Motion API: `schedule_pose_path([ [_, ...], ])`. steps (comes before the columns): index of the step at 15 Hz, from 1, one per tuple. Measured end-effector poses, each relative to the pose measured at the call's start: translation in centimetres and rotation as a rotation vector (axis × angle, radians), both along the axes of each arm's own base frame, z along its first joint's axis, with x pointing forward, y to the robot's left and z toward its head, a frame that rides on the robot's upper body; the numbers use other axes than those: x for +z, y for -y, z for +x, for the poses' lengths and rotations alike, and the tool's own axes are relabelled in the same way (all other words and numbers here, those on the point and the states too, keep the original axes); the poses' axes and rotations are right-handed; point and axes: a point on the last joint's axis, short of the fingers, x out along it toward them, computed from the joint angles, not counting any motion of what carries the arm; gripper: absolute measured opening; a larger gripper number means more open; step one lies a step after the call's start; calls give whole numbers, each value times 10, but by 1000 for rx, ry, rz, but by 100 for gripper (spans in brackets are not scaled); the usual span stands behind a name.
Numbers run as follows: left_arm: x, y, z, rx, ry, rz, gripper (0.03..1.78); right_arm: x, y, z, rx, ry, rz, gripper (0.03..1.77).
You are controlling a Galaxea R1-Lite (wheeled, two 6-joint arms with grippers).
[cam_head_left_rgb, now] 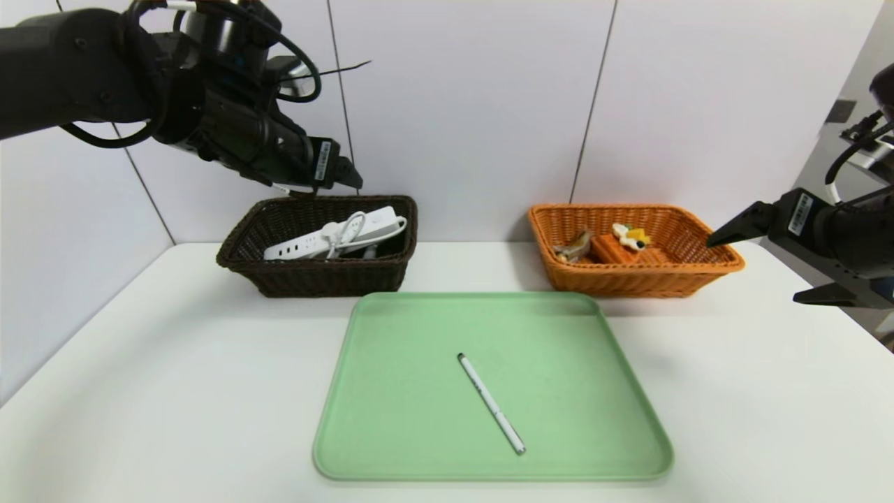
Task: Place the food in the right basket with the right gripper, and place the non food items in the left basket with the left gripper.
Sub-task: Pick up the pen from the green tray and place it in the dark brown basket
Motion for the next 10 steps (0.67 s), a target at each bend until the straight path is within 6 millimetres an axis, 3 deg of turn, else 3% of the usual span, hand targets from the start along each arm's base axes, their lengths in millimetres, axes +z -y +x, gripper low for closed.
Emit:
schedule_pose_path([
  [5,-4,64,-74,160,-270,-204,160,-3,0,2,-3,-12,4,171],
  [10,-31,106,-100,327,-479,-331,165,-8,0,-3,-3,-33,3,171],
])
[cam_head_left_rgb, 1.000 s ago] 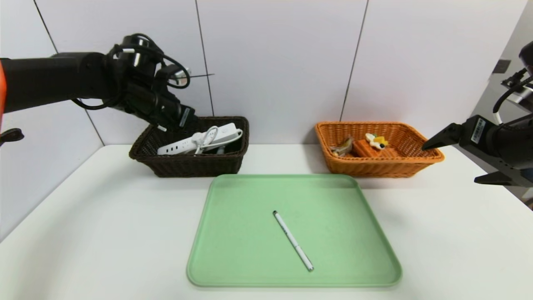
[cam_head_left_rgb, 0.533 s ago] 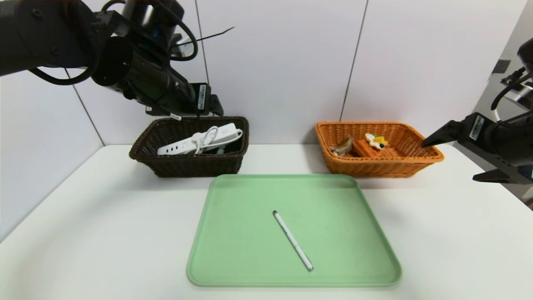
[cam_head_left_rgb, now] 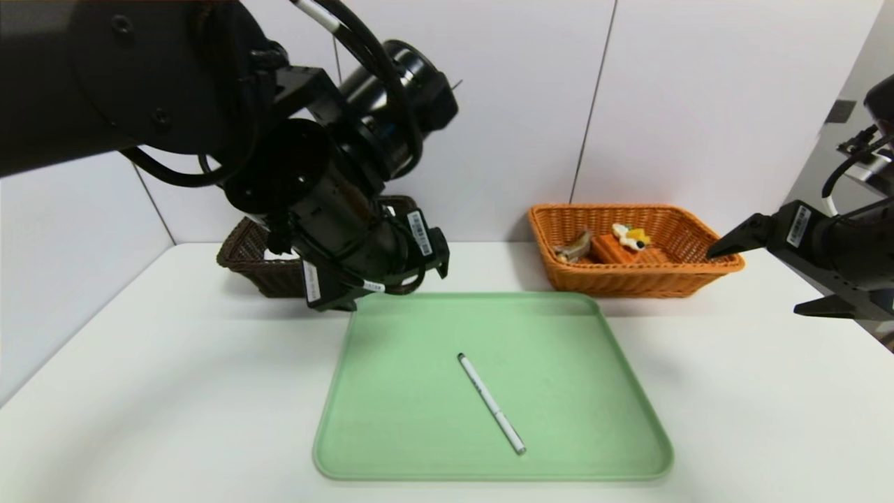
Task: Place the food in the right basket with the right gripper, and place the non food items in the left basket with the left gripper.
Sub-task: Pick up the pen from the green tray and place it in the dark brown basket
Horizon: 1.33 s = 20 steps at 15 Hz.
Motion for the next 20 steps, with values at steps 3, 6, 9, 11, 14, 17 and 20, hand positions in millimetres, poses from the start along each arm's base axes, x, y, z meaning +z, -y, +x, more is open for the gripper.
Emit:
schedule_pose_path([
  [3,-18,25,-10,-5,-87,-14,167,-6,0,-3,0,-20,-1,171],
  [6,-31,45,-15,-40,-114,-3,167,-13,1,-7,1,-45,-3,171],
  [9,-43,58,-14,-57,-128,15,168,-17,2,-11,2,-55,-3,171],
  [11,-50,65,-15,-71,-132,24,169,-16,2,-13,1,-53,-1,171],
  [14,-58,75,-15,-94,-128,37,169,-16,1,-14,-9,-52,10,171],
  [17,-68,81,-14,-120,-135,75,169,-17,1,-15,-8,-56,11,171],
  [20,-78,87,-10,-139,-121,127,169,-19,1,-16,-6,-62,10,171],
])
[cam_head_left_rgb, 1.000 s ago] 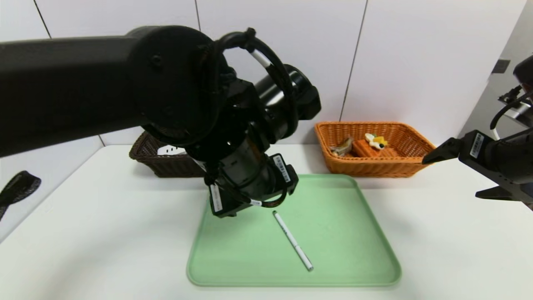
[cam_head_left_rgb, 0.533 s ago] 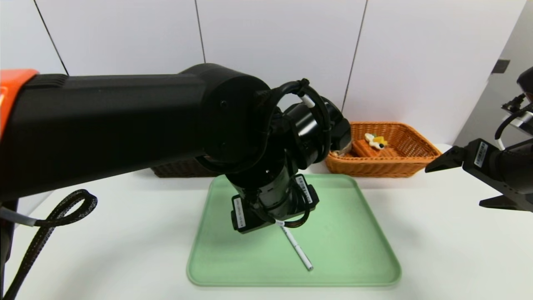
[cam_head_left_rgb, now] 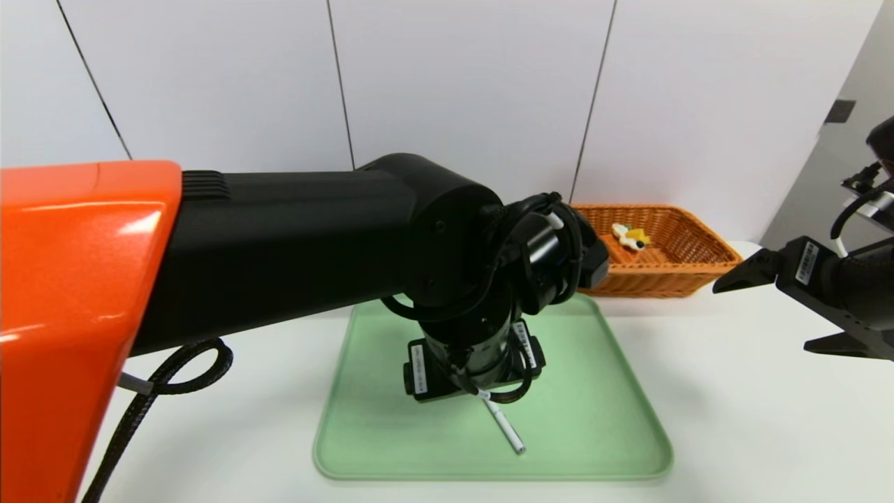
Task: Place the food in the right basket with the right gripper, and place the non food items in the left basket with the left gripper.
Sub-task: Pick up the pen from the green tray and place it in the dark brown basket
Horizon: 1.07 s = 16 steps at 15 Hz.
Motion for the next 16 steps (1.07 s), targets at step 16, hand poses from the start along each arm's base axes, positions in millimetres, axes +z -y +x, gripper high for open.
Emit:
schedule_pose_path([
  [16,-39,20,14,-17,-8,69,169,-5,0,-3,6,-8,-2,171],
])
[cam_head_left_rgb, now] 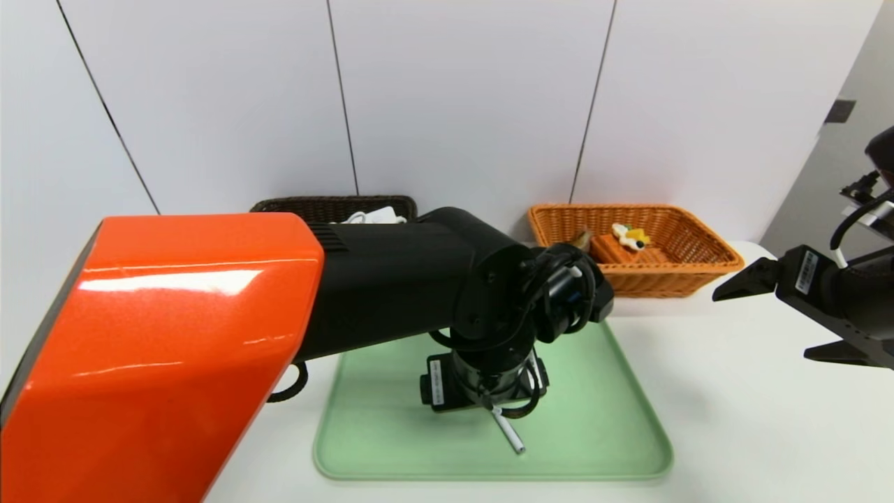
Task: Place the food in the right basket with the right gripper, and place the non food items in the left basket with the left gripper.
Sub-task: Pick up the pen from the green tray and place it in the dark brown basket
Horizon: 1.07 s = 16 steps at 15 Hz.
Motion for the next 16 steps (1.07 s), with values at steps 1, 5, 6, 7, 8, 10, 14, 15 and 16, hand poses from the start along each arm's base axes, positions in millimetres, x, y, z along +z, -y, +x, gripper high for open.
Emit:
schedule_pose_path([
  [1,-2,0,1,-7,0,11,169,0,0,0,1,-1,0,171],
  [5,-6,2,2,-39,19,52,169,-1,0,1,1,-3,1,171],
  [6,-7,2,2,-41,20,55,169,-1,0,1,1,-3,1,171],
  [7,-9,2,3,-41,19,59,169,-1,0,1,1,-4,1,171],
  [8,-10,3,3,-41,17,62,169,-1,0,1,1,-5,1,171],
  [10,-12,3,4,-40,13,67,169,-1,0,2,2,-5,0,171],
  [14,-15,4,3,-41,7,77,142,1,-1,6,5,32,6,171],
  [15,-15,4,3,-40,5,78,127,1,-1,7,7,33,5,171],
  [16,-15,4,3,-40,5,78,112,1,-1,7,8,38,6,171],
])
